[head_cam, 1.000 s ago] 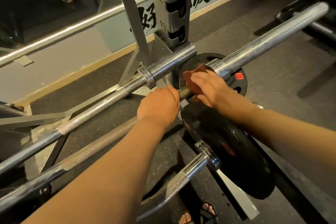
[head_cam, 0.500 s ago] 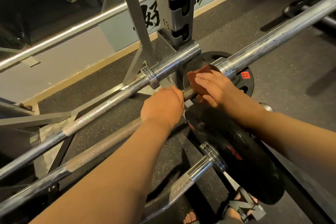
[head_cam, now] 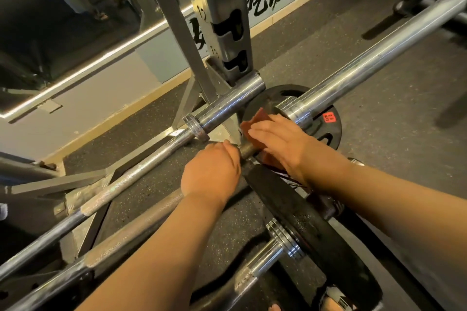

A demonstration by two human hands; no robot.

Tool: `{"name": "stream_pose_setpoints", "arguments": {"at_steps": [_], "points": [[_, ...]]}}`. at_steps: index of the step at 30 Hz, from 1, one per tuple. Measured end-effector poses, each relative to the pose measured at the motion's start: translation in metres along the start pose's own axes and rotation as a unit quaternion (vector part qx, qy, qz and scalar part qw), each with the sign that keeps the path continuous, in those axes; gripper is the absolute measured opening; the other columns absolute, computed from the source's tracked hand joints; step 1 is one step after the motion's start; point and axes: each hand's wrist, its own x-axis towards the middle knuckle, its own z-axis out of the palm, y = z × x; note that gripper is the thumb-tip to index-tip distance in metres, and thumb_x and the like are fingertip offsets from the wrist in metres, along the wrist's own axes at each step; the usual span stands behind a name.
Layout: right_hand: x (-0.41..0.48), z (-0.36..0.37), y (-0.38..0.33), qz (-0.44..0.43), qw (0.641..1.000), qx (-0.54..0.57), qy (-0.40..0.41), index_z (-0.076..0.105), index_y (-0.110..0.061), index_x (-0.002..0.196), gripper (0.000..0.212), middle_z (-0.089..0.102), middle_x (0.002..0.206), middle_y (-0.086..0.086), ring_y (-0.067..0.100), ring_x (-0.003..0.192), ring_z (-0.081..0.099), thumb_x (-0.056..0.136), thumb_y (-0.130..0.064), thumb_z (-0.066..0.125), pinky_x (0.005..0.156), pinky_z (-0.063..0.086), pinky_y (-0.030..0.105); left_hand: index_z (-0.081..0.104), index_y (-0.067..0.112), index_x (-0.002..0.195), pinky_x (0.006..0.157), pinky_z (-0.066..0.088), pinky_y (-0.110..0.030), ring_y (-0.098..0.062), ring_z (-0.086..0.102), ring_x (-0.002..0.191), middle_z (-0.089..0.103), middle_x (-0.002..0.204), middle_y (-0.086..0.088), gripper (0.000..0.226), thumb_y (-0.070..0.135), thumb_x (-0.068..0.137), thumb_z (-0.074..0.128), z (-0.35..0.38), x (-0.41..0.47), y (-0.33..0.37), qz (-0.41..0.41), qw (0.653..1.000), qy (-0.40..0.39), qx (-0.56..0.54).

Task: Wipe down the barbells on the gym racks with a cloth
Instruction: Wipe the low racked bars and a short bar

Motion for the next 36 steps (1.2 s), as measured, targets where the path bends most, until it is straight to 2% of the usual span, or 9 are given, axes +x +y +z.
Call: {"name": "stream_pose_setpoints", "arguments": {"at_steps": [3, 6, 8, 12, 18, 21, 26, 30, 36], "points": [[-0.027, -0.011, 0.009, -0.012, 0.999, -0.024, -0.022, 0.042, -0.02, 0.149, 0.085, 0.043, 0.153, 0.0, 0.017, 0.145, 0.029, 0.077, -0.001, 0.083, 0.119, 0.021, 0.037, 0.057, 0.016, 0.107, 0.079, 0.055, -0.049, -0.029, 0.062, 0.09, 0.06, 0.1, -0.006, 0.03, 0.027, 0.107, 0.029, -0.001, 0.0, 0.002, -0.016, 1.0, 0.001, -0.02], [-0.042, -0.023, 0.006, 0.029, 0.996, 0.078, -0.041, 0.048, -0.025, 0.145, 0.055, 0.043, 0.149, -0.007, 0.0, 0.14, 0.029, 0.092, -0.021, 0.063, 0.122, 0.025, 0.025, 0.056, 0.017, 0.108, 0.079, 0.054, -0.046, -0.028, 0.062, 0.091, 0.06, 0.101, -0.005, 0.032, 0.028, 0.108, 0.027, -0.001, 0.001, 0.003, -0.028, 0.999, 0.001, -0.017], [-0.031, -0.033, -0.007, 0.074, 0.987, 0.133, 0.059, 0.058, -0.016, 0.135, 0.041, 0.047, 0.138, -0.008, 0.001, 0.128, 0.038, 0.097, -0.028, 0.048, 0.112, 0.028, 0.011, 0.056, 0.017, 0.11, 0.076, 0.052, -0.043, -0.027, 0.062, 0.091, 0.06, 0.102, -0.004, 0.033, 0.029, 0.108, 0.026, 0.0, 0.0, 0.002, -0.033, 0.999, 0.001, -0.016], [0.006, -0.062, -0.006, 0.141, 0.95, 0.118, 0.252, 0.059, -0.012, 0.129, 0.03, 0.048, 0.123, -0.008, 0.01, 0.118, 0.045, 0.103, -0.008, 0.044, 0.103, 0.037, 0.017, 0.058, 0.018, 0.106, 0.074, 0.052, -0.042, -0.025, 0.062, 0.088, 0.06, 0.098, -0.003, 0.035, 0.03, 0.108, 0.025, 0.002, 0.002, 0.001, -0.045, 0.998, 0.006, -0.033], [0.005, -0.037, 0.014, 0.147, 0.983, 0.058, 0.093, 0.046, -0.018, 0.143, 0.038, 0.039, 0.141, -0.003, 0.016, 0.127, 0.035, 0.105, -0.024, 0.048, 0.109, 0.031, 0.029, 0.054, 0.02, 0.104, 0.07, 0.047, -0.038, -0.024, 0.06, 0.088, 0.059, 0.099, -0.002, 0.031, 0.031, 0.107, 0.026, 0.007, 0.004, 0.0, -0.056, 0.998, 0.003, -0.039], [0.004, -0.044, 0.034, 0.129, 0.987, 0.006, 0.095, 0.049, -0.02, 0.139, 0.035, 0.047, 0.137, 0.002, 0.022, 0.124, 0.042, 0.105, -0.026, 0.046, 0.105, 0.031, 0.033, 0.055, 0.021, 0.101, 0.068, 0.041, -0.036, -0.022, 0.055, 0.082, 0.058, 0.095, -0.001, 0.033, 0.032, 0.107, 0.025, 0.008, 0.005, -0.001, -0.075, 0.996, 0.002, -0.047], [-0.003, -0.071, 0.065, 0.285, 0.945, -0.079, 0.141, 0.052, -0.018, 0.121, 0.027, 0.05, 0.119, -0.002, 0.028, 0.143, 0.032, 0.1, -0.034, 0.049, 0.123, 0.009, 0.048, 0.057, 0.018, 0.103, 0.073, 0.044, -0.036, -0.024, 0.058, 0.093, 0.059, 0.099, -0.002, 0.035, 0.03, 0.108, 0.025, 0.009, 0.005, -0.001, -0.066, 0.995, 0.011, -0.079], [0.015, -0.066, 0.045, 0.239, 0.966, 0.075, 0.067, 0.051, -0.015, 0.121, 0.023, 0.056, 0.112, 0.004, 0.025, 0.108, 0.055, 0.105, -0.031, 0.046, 0.083, 0.043, 0.033, 0.059, 0.017, 0.092, 0.076, 0.044, -0.037, -0.022, 0.056, 0.089, 0.058, 0.091, -0.001, 0.038, 0.033, 0.107, 0.028, 0.011, 0.006, -0.005, -0.052, 0.99, 0.023, -0.126], [-0.022, -0.041, 0.041, 0.122, 0.988, 0.013, 0.089, 0.042, -0.011, 0.152, 0.048, 0.041, 0.147, 0.008, 0.023, 0.135, 0.034, 0.106, -0.024, 0.044, 0.113, 0.027, 0.029, 0.066, 0.017, 0.1, 0.08, 0.048, -0.038, -0.019, 0.056, 0.088, 0.06, 0.094, 0.001, 0.04, 0.036, 0.106, 0.032, 0.017, 0.01, -0.008, -0.008, 0.988, 0.079, -0.134]]}}
